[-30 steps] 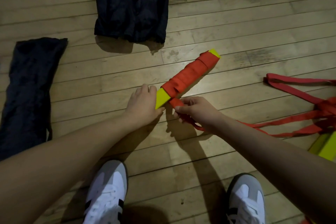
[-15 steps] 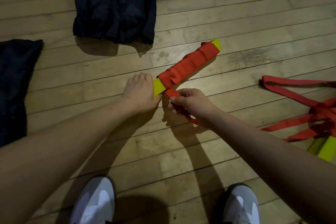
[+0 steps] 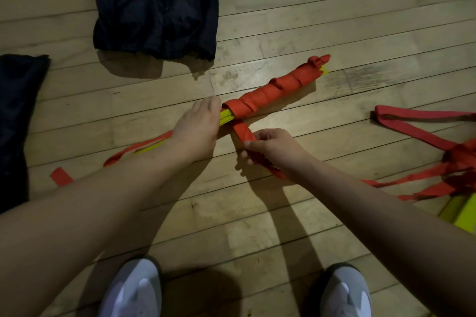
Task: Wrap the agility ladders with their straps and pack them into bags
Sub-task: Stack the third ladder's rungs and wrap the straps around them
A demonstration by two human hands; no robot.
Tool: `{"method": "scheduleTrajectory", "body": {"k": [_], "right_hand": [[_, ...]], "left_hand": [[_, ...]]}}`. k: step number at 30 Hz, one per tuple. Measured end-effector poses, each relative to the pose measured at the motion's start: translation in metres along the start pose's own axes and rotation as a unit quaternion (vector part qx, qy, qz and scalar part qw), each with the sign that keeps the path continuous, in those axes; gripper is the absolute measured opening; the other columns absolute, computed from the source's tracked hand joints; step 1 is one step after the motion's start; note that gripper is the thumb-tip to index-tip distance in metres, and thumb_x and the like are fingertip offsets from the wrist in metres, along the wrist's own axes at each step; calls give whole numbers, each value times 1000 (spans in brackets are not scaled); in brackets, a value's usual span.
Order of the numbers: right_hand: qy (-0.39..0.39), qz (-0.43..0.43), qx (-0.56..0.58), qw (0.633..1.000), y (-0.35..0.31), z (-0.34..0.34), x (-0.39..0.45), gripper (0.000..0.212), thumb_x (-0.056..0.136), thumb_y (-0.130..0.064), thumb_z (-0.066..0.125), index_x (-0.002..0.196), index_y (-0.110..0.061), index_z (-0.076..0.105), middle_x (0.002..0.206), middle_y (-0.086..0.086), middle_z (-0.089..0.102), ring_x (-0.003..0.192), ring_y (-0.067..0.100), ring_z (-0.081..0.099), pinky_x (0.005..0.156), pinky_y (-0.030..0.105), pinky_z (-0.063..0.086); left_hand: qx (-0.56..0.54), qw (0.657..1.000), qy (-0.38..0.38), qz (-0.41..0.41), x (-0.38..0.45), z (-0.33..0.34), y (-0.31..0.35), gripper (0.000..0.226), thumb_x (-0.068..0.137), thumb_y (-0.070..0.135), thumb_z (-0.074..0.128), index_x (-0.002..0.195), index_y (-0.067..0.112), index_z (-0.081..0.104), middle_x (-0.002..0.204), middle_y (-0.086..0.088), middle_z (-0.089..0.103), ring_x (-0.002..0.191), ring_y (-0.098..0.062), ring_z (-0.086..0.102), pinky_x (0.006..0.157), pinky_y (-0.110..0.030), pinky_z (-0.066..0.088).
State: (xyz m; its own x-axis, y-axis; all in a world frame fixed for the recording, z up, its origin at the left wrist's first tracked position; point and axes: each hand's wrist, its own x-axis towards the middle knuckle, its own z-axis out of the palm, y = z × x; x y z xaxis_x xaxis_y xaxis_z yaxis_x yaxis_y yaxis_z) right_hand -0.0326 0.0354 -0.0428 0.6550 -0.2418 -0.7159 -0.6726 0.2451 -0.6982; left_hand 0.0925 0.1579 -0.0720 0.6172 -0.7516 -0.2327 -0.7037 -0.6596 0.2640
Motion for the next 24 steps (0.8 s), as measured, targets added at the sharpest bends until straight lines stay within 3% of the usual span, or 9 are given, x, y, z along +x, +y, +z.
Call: {"method": "scheduleTrajectory", "body": {"k": [4, 8, 10, 13, 14, 17, 20, 24], "right_hand": [[-8, 29, -15, 999, 1, 0, 0, 5, 93, -2, 57, 92, 1, 61, 77, 13, 67, 60, 17, 60, 52, 20, 50], [-11, 37, -10, 999, 4, 2, -3, 4, 91, 2, 56, 93, 2, 59, 77, 15, 65, 57, 17, 60, 53, 20, 51], [-13, 47, -20, 999, 8, 2, -5, 4, 91, 2, 56, 94, 3, 59, 77, 16, 65, 58, 19, 60, 59, 24, 53], [-20, 65, -25, 997, 17, 2, -10, 3, 90, 3, 56, 93, 3, 58, 76, 17, 65, 62, 23, 60, 77, 44, 54], [-18, 68, -23, 997, 20, 2, -12, 3, 90, 3, 56, 93, 3, 57, 77, 18, 65, 61, 23, 60, 75, 42, 55], [-10, 67, -23, 997, 21, 0, -20, 10, 91, 3, 56, 100, 6, 58, 79, 19, 65, 58, 19, 60, 58, 27, 54], [-10, 65, -42, 997, 20, -2, -22, 16, 91, 0, 58, 103, 10, 60, 80, 17, 68, 61, 19, 63, 60, 25, 55], [-13, 57, -48, 997, 18, -2, -24, 21, 90, -1, 59, 104, 15, 60, 79, 16, 71, 64, 20, 65, 70, 33, 57]], "left_hand": [[29, 999, 7, 45, -2, 3, 1, 50, 92, 25, 55, 133, 6, 34, 125, -14, 45, 110, -30, 44, 92, -40, 38], [6, 999, -19, 36, -23, 13, 13, 58, 92, 39, 39, 137, 3, 31, 128, -15, 38, 114, -31, 38, 99, -42, 31], [-52, 998, -17, 27, -36, 16, 19, 57, 90, 33, 39, 137, 2, 34, 130, -15, 38, 116, -33, 37, 99, -42, 28], [-95, 995, -26, -21, -47, 16, 21, 56, 93, 16, 51, 142, 3, 28, 139, -16, 33, 128, -33, 31, 107, -40, 23], [-90, 995, -25, -40, -49, 15, 19, 57, 94, 18, 52, 143, 4, 28, 142, -16, 33, 130, -33, 31, 108, -40, 24], [-30, 998, -27, -54, -50, 10, 17, 48, 96, 31, 53, 136, 7, 40, 139, -12, 41, 125, -30, 40, 103, -39, 33], [-16, 997, -28, -65, -47, 1, 20, 40, 94, 34, 57, 124, 10, 48, 125, -8, 50, 115, -26, 47, 90, -38, 42], [1, 997, -18, -75, -36, -6, 24, 43, 93, 34, 58, 126, 11, 44, 122, -9, 51, 113, -26, 47, 85, -37, 42]]}}
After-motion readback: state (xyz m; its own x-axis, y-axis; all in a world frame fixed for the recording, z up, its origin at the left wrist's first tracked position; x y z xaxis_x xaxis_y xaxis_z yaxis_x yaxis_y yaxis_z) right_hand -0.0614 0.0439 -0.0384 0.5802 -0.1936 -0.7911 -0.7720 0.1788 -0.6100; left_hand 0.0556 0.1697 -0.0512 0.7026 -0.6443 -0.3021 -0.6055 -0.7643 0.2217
